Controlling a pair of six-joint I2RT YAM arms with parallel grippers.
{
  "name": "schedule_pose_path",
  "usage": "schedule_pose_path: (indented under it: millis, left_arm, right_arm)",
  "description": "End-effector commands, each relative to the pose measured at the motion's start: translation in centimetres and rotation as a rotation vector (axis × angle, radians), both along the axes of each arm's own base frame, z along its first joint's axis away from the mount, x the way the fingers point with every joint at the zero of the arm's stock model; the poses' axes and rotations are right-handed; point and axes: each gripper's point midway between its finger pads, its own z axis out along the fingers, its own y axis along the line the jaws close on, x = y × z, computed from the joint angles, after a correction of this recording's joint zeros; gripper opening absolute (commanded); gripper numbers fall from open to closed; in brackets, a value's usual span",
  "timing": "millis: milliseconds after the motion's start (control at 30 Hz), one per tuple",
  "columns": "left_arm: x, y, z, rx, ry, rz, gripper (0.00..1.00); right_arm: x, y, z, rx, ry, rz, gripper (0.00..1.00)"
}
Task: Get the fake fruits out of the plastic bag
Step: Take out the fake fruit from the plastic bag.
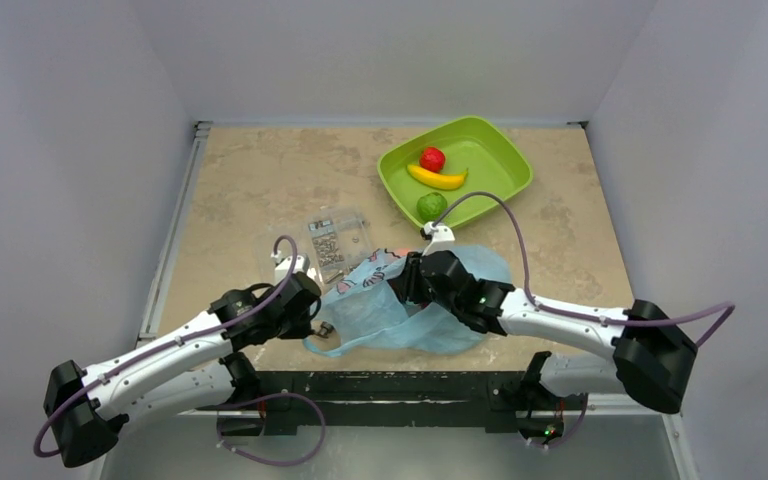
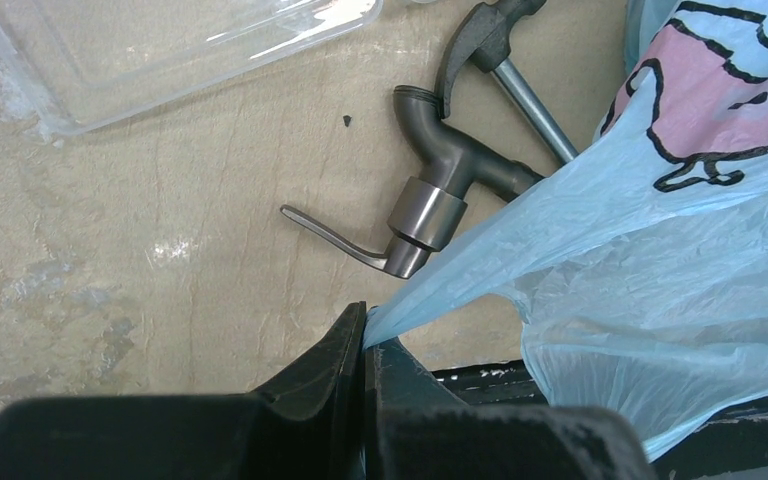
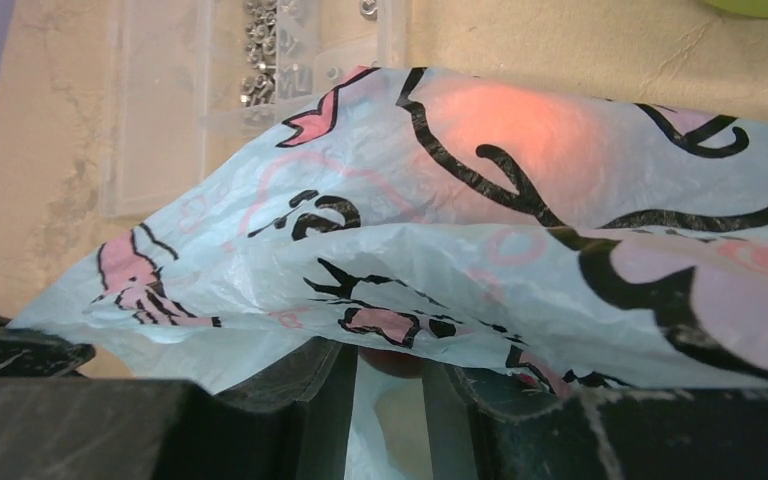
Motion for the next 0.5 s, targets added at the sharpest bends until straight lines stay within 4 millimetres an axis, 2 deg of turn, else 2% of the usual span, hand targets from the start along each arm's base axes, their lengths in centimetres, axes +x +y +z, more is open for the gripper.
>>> schedule_pose_path:
  millis: [0, 133, 367, 467]
  left_arm:
    - [0.0, -0.1, 0.0, -0.008, -0.012, -0.012, 0.00]
    - [-0.1, -0.5, 0.1, -0.024, -0.007, -0.022, 0.00]
    - [-0.1, -1.0, 0.1, -0.037, -0.003, -0.044, 0.00]
    - [-0.1, -1.3, 0.1, -0.044, 0.001, -0.050, 0.00]
  right_arm:
    - [1.7, 0.7, 0.4, -0.063, -0.063, -0.001, 0.32]
    - [1.8, 0.4, -1.3, -0.147, -0.061, 0.028, 0.46]
    - [0.5, 1.8, -2.9, -0.160, -0.039, 0.163, 0.83]
    - [0.5, 2.3, -3.8, -0.174, -0.022, 0.185, 0.87]
